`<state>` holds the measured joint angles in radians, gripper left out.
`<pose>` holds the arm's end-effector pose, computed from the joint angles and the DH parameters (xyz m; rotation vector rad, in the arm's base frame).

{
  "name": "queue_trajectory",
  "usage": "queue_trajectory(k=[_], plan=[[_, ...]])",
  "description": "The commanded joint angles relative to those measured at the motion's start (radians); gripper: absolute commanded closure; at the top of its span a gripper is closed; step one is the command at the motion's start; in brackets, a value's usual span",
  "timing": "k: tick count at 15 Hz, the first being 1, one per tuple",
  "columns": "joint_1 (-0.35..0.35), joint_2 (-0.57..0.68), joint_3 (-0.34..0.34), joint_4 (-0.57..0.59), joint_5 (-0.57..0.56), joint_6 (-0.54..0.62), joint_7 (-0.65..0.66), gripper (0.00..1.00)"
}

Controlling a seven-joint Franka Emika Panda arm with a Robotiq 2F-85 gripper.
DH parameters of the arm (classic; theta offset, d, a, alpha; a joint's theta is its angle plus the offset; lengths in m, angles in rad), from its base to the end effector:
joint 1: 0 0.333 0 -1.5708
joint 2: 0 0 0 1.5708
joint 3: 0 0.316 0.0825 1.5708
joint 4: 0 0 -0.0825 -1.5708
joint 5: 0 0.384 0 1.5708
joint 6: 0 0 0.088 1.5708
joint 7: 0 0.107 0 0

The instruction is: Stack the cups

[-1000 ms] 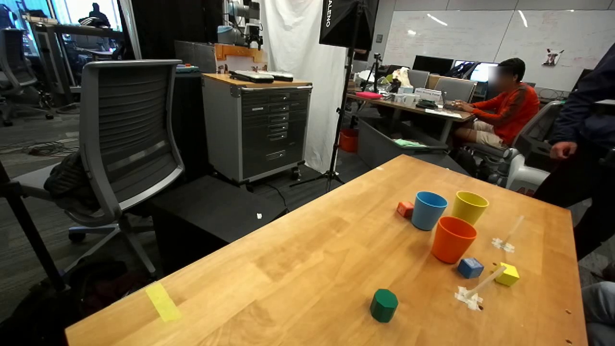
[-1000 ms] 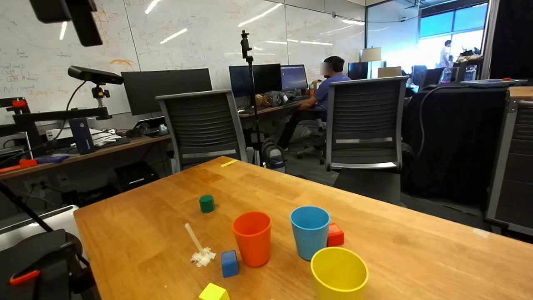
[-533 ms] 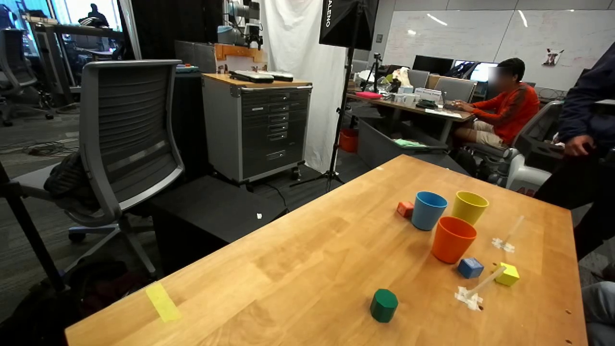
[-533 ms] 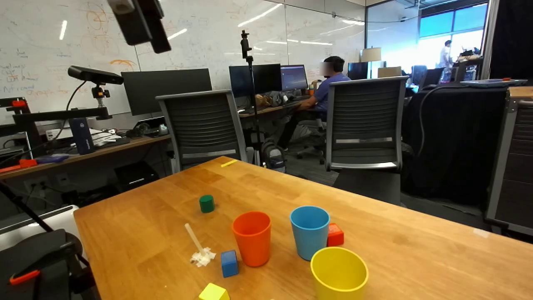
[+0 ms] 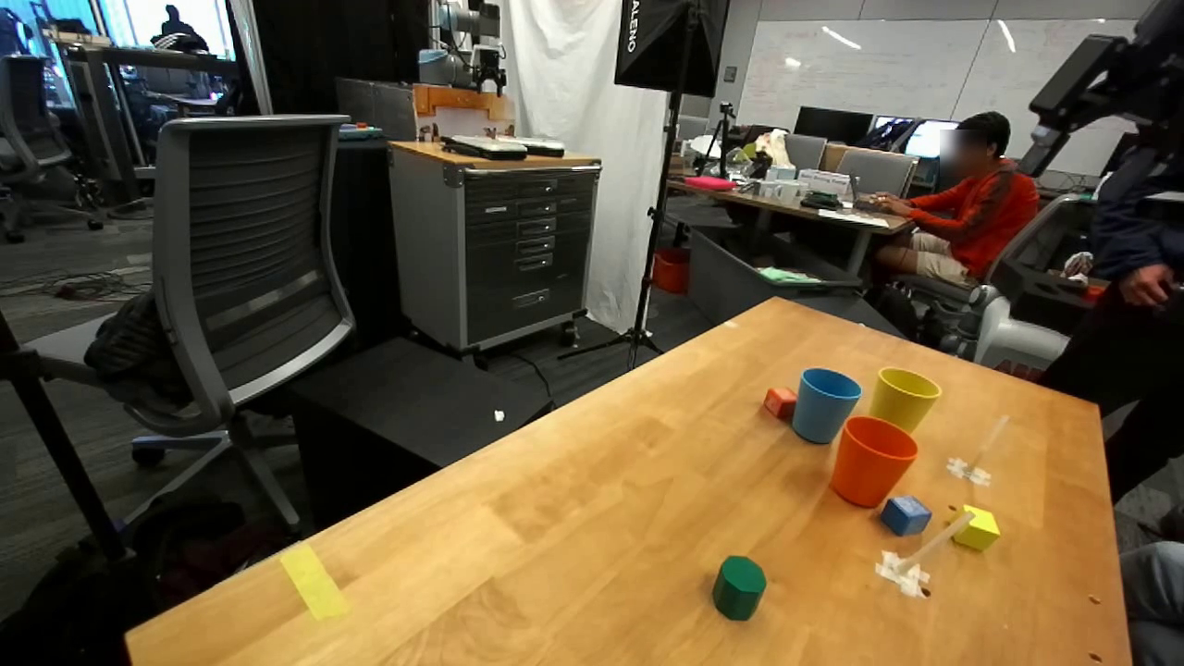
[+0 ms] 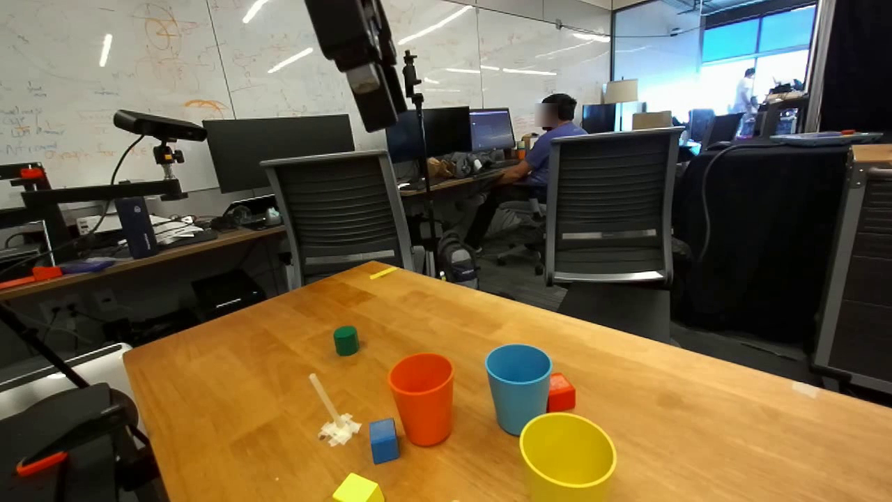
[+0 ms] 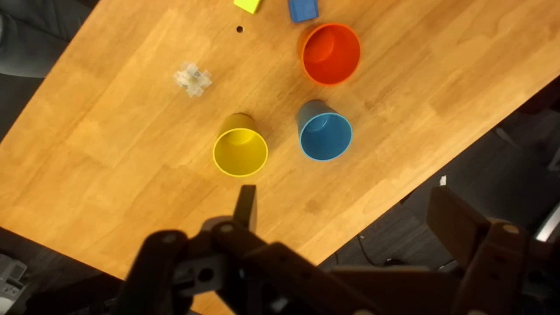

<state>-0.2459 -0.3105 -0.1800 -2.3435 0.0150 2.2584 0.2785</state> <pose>0.4293 -0.1984 0.4747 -2.8790 1.0677 -0.3463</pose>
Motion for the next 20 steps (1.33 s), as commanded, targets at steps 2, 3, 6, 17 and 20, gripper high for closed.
queue_trajectory(k=[2, 3, 6, 17, 20], plan=[[-0.003, 0.152, -0.017, 0.102, 0.097, 0.083, 0.084, 0.00], [-0.006, 0.179, -0.019, 0.117, 0.108, 0.095, 0.107, 0.00], [-0.009, 0.252, -0.030, 0.160, 0.145, 0.128, 0.149, 0.00], [-0.025, 0.503, -0.078, 0.344, 0.243, 0.143, 0.194, 0.00], [-0.027, 0.557, -0.080, 0.373, 0.246, 0.160, 0.200, 0.00]])
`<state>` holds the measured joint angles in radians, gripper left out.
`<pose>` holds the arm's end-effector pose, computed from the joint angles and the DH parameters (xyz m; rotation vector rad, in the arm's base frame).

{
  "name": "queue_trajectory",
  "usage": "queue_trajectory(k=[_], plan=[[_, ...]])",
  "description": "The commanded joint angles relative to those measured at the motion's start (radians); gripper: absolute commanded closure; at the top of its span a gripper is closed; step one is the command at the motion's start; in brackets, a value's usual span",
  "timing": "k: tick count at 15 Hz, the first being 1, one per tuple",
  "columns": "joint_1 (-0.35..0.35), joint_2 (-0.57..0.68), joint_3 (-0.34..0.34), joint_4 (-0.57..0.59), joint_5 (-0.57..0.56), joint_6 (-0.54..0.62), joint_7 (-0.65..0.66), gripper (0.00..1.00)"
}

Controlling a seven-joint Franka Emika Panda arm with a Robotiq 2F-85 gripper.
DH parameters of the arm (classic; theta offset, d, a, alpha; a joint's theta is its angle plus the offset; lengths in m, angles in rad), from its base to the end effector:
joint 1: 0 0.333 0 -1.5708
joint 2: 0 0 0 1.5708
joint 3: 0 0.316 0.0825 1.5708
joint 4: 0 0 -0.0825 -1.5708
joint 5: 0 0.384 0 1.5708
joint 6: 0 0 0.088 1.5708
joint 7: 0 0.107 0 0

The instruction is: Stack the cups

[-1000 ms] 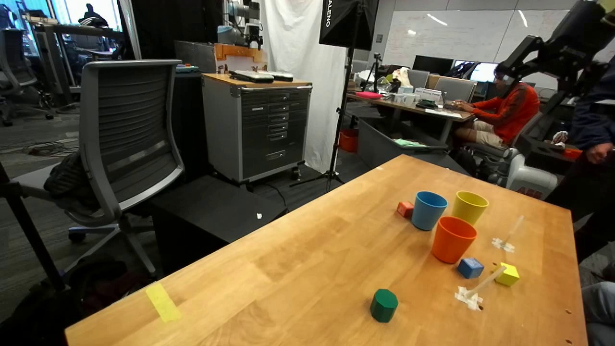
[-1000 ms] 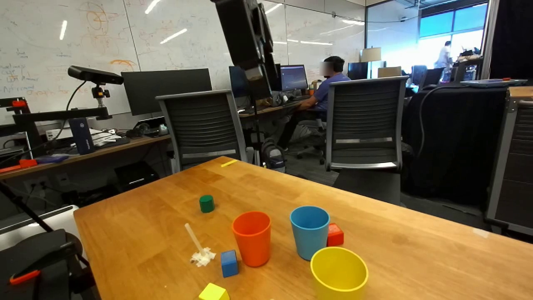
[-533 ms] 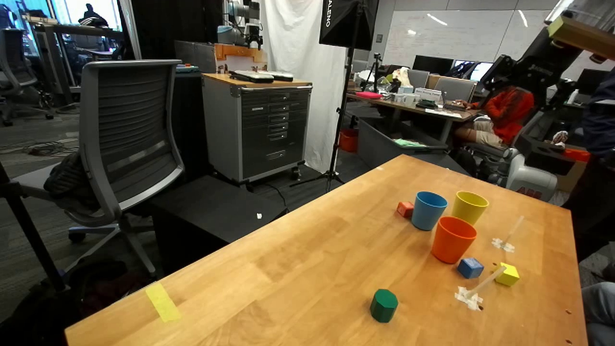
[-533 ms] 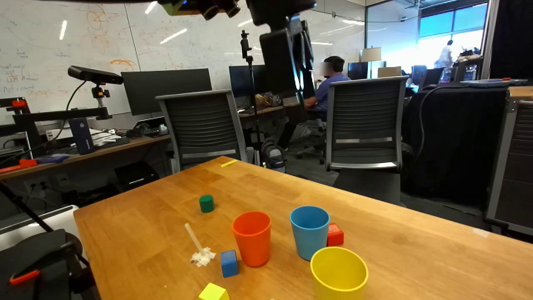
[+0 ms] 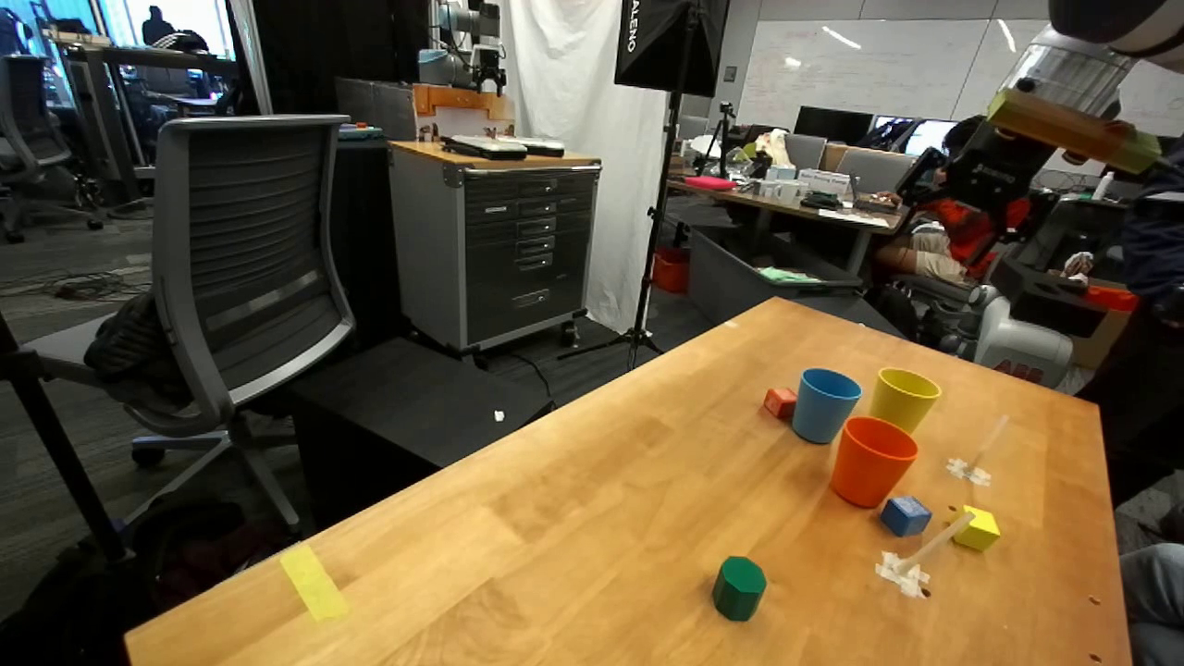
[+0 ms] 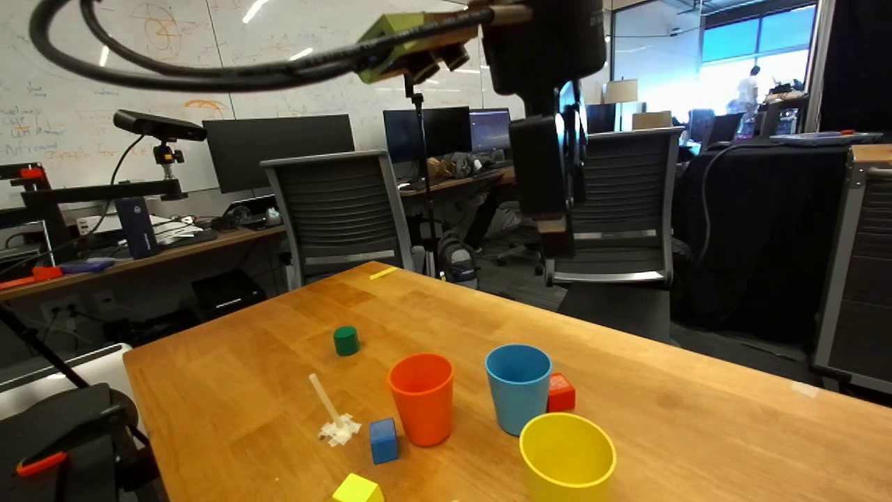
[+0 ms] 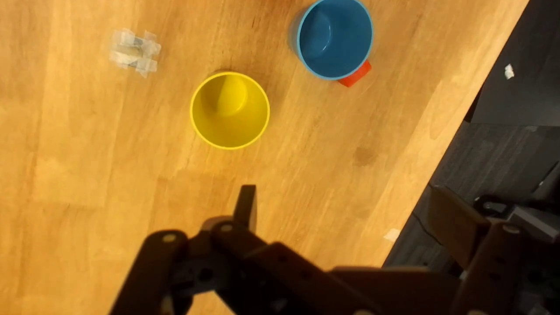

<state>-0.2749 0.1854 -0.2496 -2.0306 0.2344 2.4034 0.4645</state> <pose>0.5241 -0.2962 0.3781 -2.5300 1.6193 -0.3001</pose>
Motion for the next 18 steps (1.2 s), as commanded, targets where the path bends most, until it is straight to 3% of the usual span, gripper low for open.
queue_trajectory(k=[1, 18], plan=[[0.002, 0.078, -0.012, 0.065, 0.024, 0.023, 0.018, 0.00], [0.024, 0.251, -0.028, 0.060, -0.021, 0.147, 0.026, 0.00]])
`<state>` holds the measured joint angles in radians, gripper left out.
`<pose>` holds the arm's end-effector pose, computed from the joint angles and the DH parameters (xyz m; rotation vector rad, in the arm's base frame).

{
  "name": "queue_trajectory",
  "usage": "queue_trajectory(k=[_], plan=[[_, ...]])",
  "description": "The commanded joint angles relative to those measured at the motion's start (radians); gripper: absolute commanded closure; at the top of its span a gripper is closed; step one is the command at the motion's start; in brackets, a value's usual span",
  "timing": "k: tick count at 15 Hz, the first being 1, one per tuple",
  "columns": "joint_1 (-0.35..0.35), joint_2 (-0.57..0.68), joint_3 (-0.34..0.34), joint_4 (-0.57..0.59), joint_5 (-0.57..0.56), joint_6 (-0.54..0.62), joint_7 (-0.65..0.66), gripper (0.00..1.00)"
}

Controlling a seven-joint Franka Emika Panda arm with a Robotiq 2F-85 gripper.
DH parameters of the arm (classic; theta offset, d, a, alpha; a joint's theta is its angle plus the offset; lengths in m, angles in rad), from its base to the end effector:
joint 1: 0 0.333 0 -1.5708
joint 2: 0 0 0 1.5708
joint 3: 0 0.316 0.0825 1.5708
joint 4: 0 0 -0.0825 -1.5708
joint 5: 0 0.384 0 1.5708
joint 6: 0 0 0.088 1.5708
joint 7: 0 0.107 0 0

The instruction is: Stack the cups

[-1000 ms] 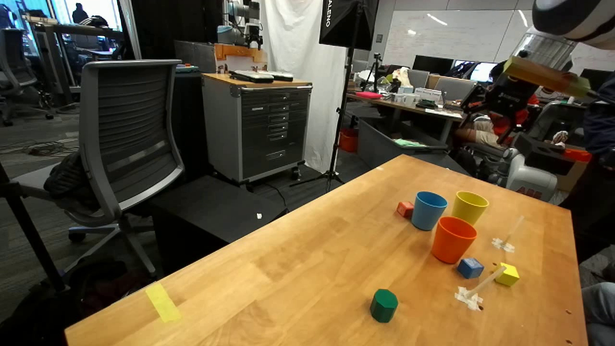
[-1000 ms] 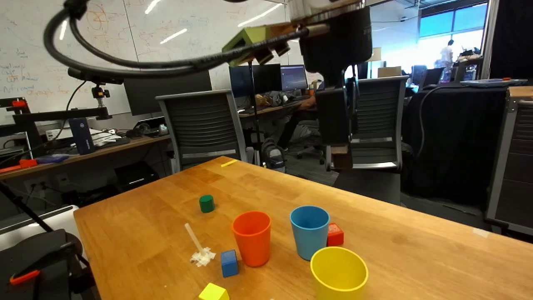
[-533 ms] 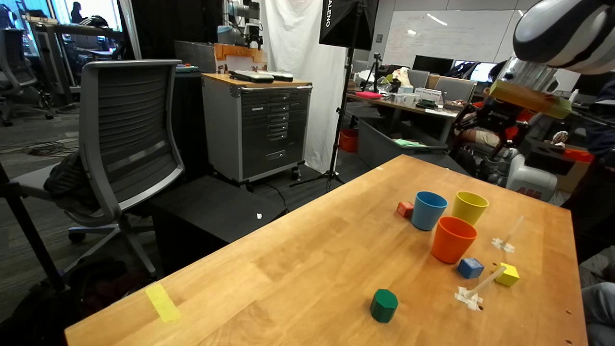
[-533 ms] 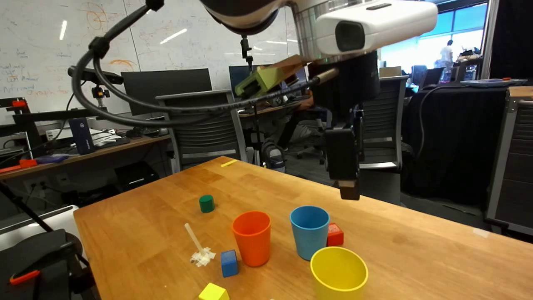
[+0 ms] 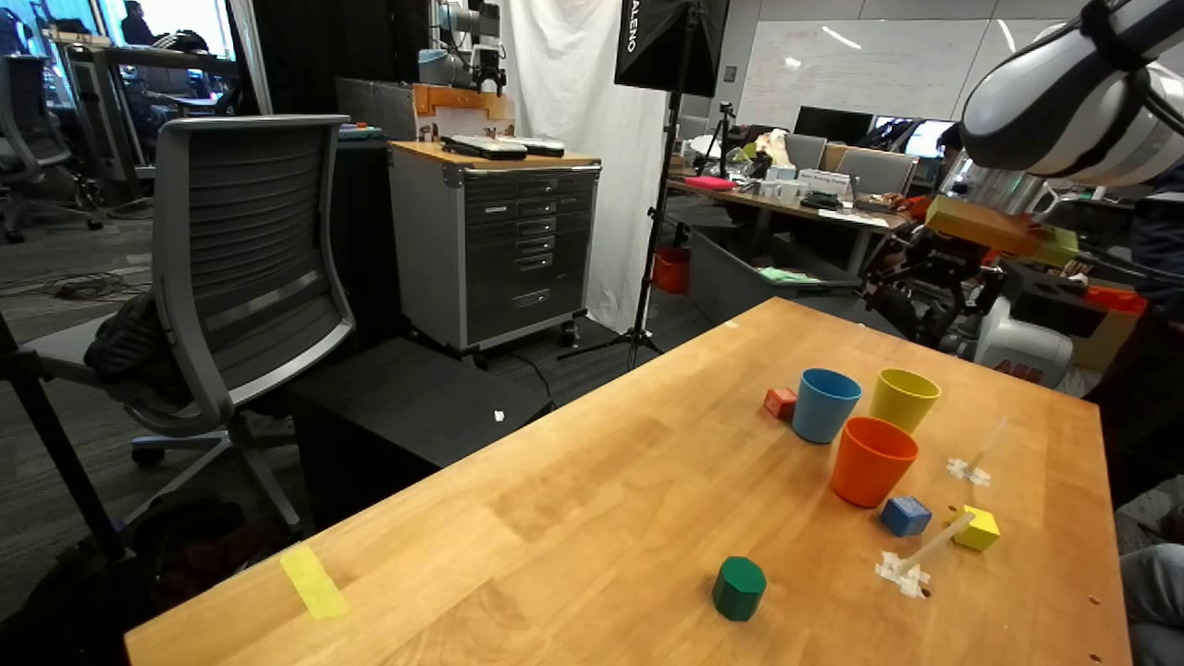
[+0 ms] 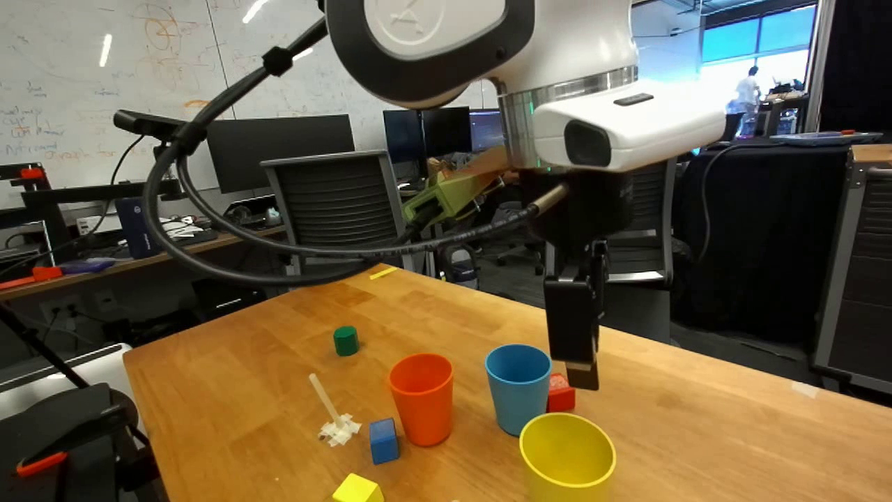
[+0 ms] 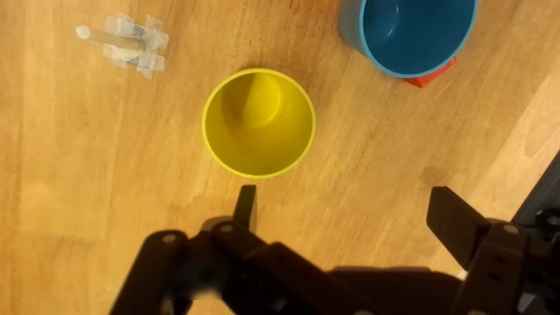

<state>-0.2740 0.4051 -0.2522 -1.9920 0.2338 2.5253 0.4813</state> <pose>0.5407 -0.3090 0.2770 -2.5787 1.6932 -0.2290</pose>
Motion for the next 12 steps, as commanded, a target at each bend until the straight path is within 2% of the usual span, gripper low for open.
queue_trajectory(k=[1, 12], plan=[[0.027, 0.041, -0.027, 0.022, -0.028, 0.033, 0.012, 0.00], [0.043, 0.127, -0.029, 0.054, -0.044, 0.027, 0.014, 0.00]])
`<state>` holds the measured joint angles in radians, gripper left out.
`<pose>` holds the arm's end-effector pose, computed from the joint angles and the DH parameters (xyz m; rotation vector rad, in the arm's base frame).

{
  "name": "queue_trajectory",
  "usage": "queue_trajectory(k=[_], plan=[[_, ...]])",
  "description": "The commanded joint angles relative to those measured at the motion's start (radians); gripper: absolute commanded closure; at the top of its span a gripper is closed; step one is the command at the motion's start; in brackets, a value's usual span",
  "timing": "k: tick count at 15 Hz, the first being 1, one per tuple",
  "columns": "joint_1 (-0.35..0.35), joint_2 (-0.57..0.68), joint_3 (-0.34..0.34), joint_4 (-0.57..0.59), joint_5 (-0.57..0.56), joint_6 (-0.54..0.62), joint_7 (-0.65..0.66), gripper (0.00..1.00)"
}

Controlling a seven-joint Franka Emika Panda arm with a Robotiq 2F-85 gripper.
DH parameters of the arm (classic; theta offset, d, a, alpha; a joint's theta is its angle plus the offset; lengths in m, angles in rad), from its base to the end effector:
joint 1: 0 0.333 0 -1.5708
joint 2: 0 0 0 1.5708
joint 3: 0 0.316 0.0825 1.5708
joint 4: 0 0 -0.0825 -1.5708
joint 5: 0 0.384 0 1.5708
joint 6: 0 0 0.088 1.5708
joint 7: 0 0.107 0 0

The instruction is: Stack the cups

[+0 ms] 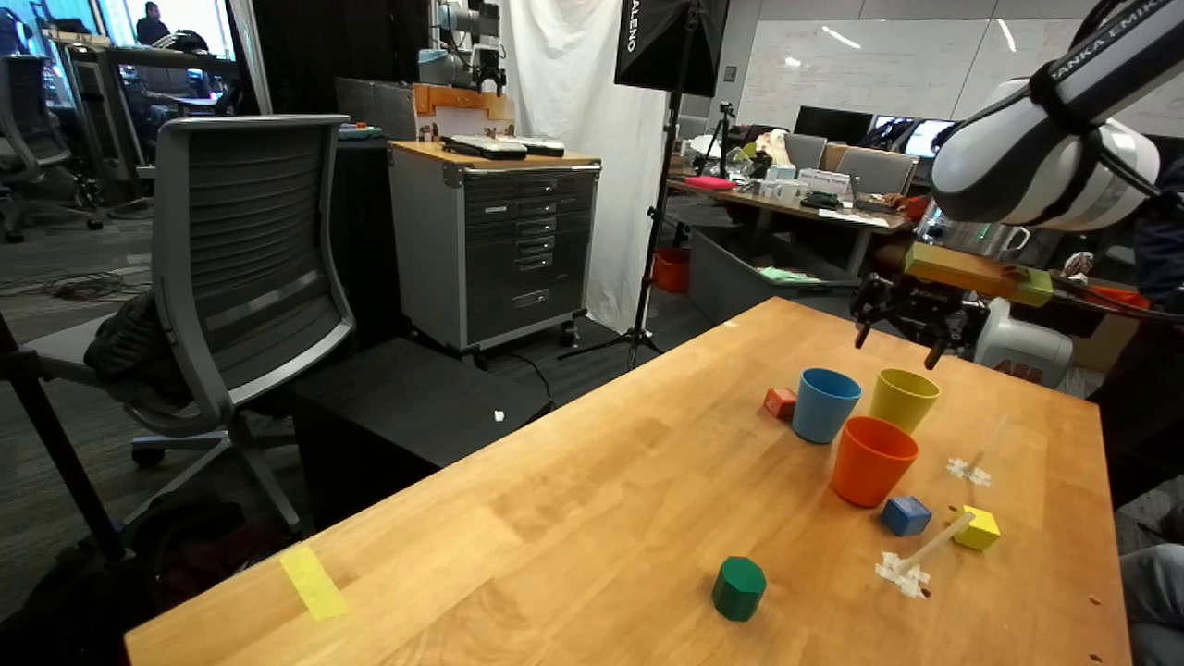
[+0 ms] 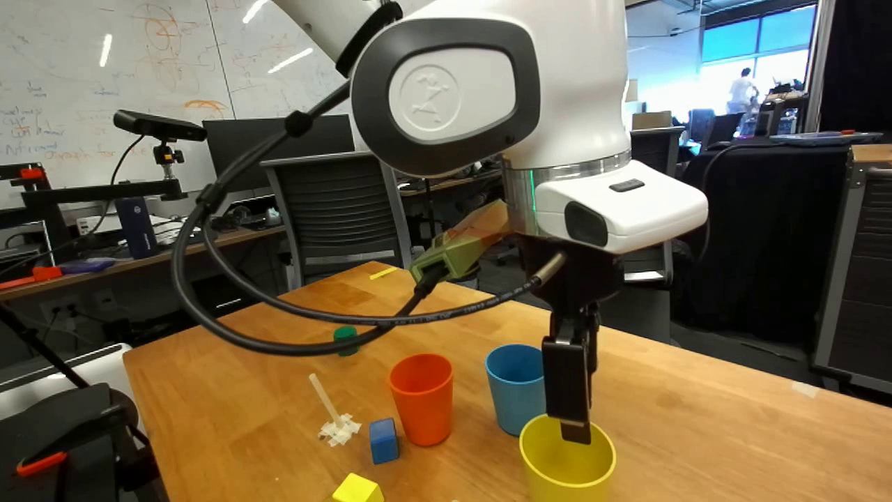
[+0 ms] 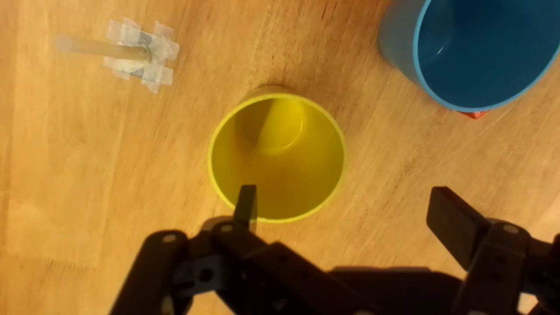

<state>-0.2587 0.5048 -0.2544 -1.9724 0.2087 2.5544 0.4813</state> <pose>0.5455 -0.3035 0.2279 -2.6516 1.6742 -0.1577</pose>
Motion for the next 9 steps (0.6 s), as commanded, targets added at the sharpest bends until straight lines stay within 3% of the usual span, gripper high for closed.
queue_trajectory(k=[1, 9], plan=[[0.030, 0.034, -0.027, 0.040, -0.022, -0.004, 0.014, 0.00], [0.060, 0.076, -0.044, 0.066, -0.050, -0.020, 0.034, 0.00]])
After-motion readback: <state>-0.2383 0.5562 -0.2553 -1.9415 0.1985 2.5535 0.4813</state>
